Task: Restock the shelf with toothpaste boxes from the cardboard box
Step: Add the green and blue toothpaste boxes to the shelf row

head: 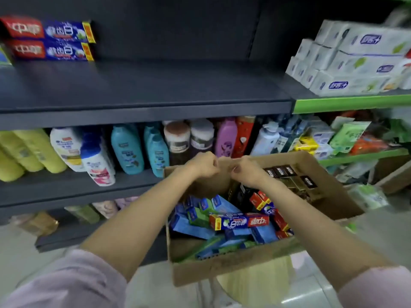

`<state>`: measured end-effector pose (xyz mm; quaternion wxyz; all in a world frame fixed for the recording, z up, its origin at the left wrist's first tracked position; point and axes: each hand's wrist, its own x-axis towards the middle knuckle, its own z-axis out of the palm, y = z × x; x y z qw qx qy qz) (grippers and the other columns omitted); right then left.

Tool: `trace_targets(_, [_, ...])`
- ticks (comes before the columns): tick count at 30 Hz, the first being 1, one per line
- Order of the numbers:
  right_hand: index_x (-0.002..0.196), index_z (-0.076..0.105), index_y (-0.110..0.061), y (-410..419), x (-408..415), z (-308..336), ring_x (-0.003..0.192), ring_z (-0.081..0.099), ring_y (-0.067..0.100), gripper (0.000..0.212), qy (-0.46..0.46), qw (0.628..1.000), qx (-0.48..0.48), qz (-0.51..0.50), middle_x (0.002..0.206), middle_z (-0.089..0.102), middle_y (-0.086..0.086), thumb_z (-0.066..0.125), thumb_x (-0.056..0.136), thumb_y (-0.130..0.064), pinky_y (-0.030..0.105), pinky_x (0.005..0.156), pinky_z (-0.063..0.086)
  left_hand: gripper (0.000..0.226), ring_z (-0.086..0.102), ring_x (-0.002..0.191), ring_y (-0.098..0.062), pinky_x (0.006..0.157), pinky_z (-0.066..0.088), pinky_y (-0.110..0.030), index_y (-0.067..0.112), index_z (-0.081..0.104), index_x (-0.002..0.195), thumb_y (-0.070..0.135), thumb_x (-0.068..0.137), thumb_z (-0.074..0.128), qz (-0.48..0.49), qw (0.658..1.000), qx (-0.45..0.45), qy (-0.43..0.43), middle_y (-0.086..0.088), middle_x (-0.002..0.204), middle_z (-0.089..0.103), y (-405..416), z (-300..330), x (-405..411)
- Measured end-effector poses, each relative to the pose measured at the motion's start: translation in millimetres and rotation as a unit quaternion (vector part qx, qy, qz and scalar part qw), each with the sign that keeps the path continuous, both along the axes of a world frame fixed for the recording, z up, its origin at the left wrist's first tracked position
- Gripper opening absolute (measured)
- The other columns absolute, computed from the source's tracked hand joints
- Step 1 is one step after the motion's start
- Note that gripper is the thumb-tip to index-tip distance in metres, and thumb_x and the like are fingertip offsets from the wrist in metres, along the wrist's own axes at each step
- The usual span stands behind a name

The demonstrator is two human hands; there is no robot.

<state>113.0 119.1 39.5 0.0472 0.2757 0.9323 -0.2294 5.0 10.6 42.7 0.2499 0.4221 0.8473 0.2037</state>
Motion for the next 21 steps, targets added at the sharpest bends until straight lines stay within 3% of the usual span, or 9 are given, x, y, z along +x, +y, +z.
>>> trace_targets(4, [0.117, 0.060, -0.001, 3, 10, -56, 0.113, 0.058, 0.033, 0.032, -0.030, 0.996, -0.064, 0.050, 0.118, 0.064, 0.019, 0.056, 0.085, -0.004, 0.033, 0.092, 0.043, 0.030, 0.060, 0.110, -0.030, 0.094, 0.047, -0.035, 0.002, 0.064, 0.113, 0.013, 0.087, 0.057, 0.008, 0.994, -0.107, 0.013, -0.013, 0.118, 0.065, -7, -55, 9])
trace_targets(8, [0.139, 0.041, -0.008, 8, 2, -101, 0.129, 0.046, 0.028, 0.053, -0.089, 0.988, -0.101, 0.073, 0.140, 0.050, 0.013, 0.055, 0.088, -0.002, 0.032, 0.105, 0.038, 0.045, 0.054, 0.119, -0.030, 0.099, 0.046, -0.036, 0.003, 0.053, 0.128, 0.020, 0.087, 0.063, 0.020, 0.982, -0.189, -0.001, -0.014, 0.130, 0.057, -19, -92, 9])
trace_targets(13, [0.134, 0.046, -0.009, 14, -8, -134, 0.123, 0.050, 0.029, 0.052, -0.108, 0.979, -0.150, 0.084, 0.133, 0.054, 0.013, 0.066, 0.086, -0.015, 0.034, 0.099, 0.040, 0.050, 0.045, 0.121, -0.029, 0.100, 0.040, -0.043, 0.013, 0.055, 0.123, 0.034, 0.080, 0.073, 0.025, 0.981, -0.192, 0.023, -0.009, 0.126, 0.054, -19, -111, 13])
trace_targets(16, [0.133, 0.047, -0.007, 22, -6, -135, 0.119, 0.053, 0.028, 0.056, -0.052, 0.980, -0.180, 0.065, 0.129, 0.056, 0.012, 0.069, 0.083, -0.017, 0.034, 0.099, 0.040, 0.047, 0.048, 0.115, -0.027, 0.096, 0.041, -0.040, 0.016, 0.056, 0.115, 0.037, 0.077, 0.074, 0.033, 0.990, -0.131, 0.032, -0.007, 0.119, 0.055, -20, -115, 16])
trace_targets(18, [0.135, 0.047, -0.007, 31, -2, -128, 0.120, 0.053, 0.024, 0.057, 0.018, 0.973, -0.220, 0.064, 0.132, 0.056, 0.011, 0.069, 0.083, -0.016, 0.032, 0.102, 0.040, 0.040, 0.054, 0.104, -0.024, 0.084, 0.043, -0.033, 0.014, 0.056, 0.103, 0.034, 0.075, 0.077, 0.067, 0.997, -0.028, -0.004, -0.006, 0.107, 0.060, -23, -110, 16])
trace_targets(20, [0.137, 0.045, -0.008, 36, 2, -109, 0.119, 0.053, 0.015, 0.055, 0.094, 0.953, -0.283, 0.052, 0.132, 0.056, 0.005, 0.065, 0.086, -0.012, 0.020, 0.099, 0.041, 0.034, 0.057, 0.093, -0.017, 0.073, 0.040, -0.029, 0.013, 0.051, 0.096, 0.028, 0.077, 0.076, 0.130, 0.986, 0.090, -0.059, -0.002, 0.095, 0.062, -24, -97, 18])
trace_targets(21, [0.136, 0.045, -0.009, 36, 5, -96, 0.113, 0.056, 0.009, 0.051, 0.133, 0.937, -0.319, 0.045, 0.127, 0.058, 0.001, 0.061, 0.088, -0.009, 0.012, 0.092, 0.043, 0.034, 0.057, 0.092, -0.015, 0.075, 0.042, -0.029, 0.013, 0.048, 0.096, 0.026, 0.079, 0.074, 0.158, 0.973, 0.146, -0.088, -0.001, 0.095, 0.063, -24, -89, 19])
